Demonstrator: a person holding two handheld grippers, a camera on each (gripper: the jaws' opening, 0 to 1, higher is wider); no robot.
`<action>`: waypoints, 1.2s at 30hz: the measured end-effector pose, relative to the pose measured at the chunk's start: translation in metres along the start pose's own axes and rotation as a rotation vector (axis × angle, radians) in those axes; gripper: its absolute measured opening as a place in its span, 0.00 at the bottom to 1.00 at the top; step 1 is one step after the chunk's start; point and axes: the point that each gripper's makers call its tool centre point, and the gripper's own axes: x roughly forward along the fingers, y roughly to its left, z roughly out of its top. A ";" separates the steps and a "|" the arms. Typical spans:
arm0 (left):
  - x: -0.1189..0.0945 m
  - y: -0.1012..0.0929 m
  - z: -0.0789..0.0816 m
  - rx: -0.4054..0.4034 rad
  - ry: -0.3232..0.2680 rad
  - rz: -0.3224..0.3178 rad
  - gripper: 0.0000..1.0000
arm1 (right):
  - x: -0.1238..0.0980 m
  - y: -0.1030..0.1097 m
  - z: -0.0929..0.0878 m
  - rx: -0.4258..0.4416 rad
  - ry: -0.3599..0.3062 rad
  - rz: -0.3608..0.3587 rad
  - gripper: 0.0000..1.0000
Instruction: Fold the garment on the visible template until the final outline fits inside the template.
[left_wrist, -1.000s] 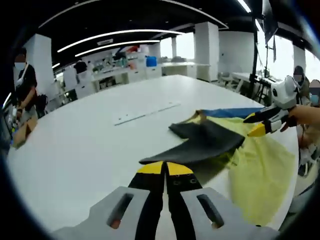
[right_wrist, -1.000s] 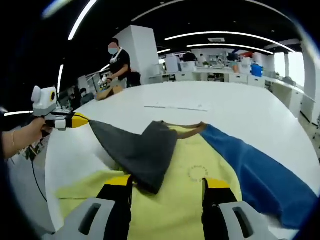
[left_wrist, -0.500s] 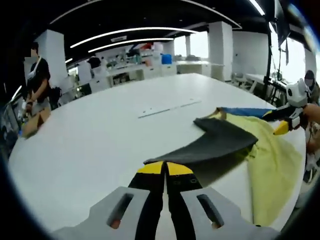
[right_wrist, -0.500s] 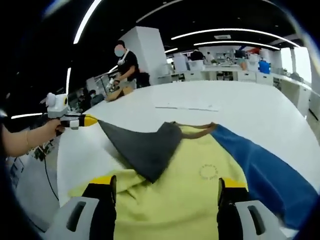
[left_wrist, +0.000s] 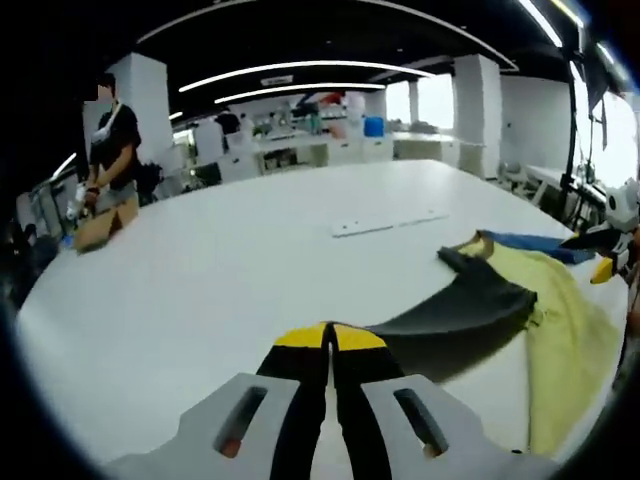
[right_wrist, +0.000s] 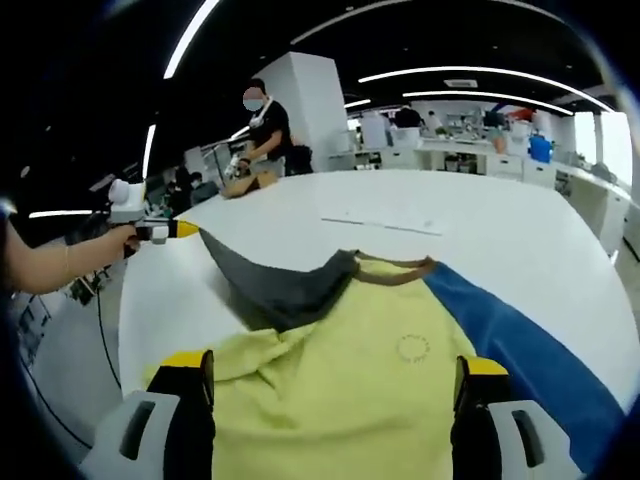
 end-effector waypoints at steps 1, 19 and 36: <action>-0.002 0.007 -0.001 -0.010 0.000 0.023 0.00 | -0.002 -0.001 -0.001 -0.005 0.004 -0.001 0.99; -0.031 0.075 -0.019 -0.104 -0.009 0.218 0.00 | -0.031 -0.009 -0.002 0.001 0.012 -0.027 0.99; -0.051 0.115 -0.034 -0.115 0.008 0.350 0.00 | -0.043 -0.009 -0.007 0.027 0.013 -0.046 0.99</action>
